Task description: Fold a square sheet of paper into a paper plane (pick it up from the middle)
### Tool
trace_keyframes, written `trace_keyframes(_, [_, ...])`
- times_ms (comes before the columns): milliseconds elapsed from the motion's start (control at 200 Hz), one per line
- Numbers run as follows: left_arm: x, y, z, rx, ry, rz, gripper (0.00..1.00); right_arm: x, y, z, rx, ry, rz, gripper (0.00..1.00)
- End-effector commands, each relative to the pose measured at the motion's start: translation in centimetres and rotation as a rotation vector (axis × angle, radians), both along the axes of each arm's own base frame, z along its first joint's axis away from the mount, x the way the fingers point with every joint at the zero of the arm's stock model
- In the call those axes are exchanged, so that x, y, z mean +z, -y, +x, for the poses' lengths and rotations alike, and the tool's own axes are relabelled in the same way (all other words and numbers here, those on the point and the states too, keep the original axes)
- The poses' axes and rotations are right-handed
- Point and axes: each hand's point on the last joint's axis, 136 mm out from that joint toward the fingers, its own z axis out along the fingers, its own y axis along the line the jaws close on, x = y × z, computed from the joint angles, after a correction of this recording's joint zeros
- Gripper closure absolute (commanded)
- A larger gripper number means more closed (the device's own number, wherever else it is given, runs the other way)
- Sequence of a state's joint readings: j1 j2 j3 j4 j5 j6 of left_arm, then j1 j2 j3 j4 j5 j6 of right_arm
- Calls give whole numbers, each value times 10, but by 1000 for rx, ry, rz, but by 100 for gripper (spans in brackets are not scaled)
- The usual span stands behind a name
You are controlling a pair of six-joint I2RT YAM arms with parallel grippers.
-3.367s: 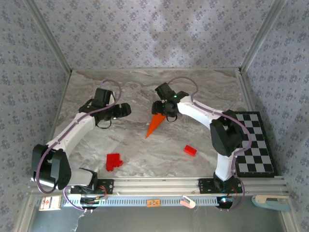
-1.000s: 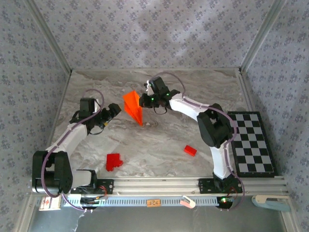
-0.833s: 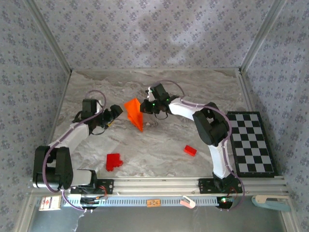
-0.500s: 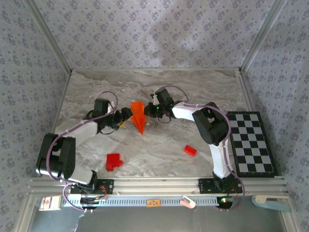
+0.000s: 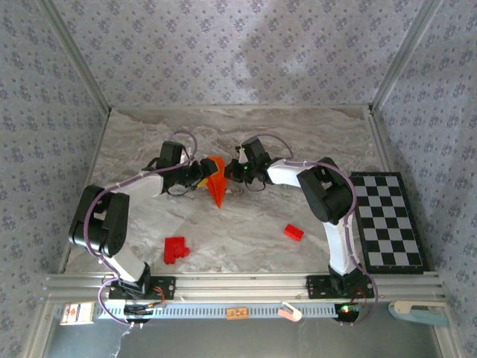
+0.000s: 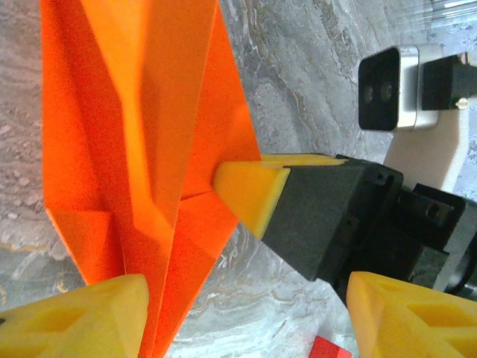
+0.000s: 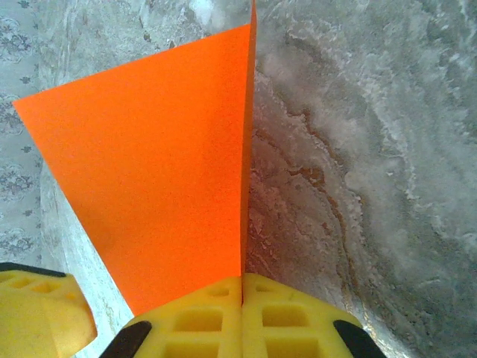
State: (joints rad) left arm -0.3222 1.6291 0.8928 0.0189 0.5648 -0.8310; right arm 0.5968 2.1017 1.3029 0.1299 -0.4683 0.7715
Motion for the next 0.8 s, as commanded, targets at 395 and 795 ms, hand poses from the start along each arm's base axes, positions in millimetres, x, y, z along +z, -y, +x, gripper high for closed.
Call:
trace_keyframes(395, [-35, -1, 5, -43, -78, 141, 29, 8, 6, 0, -12, -4, 10, 93])
trace_keyframes(795, [-36, 18, -13, -135, -96, 164, 34, 7, 7, 2, -20, -11, 4, 93])
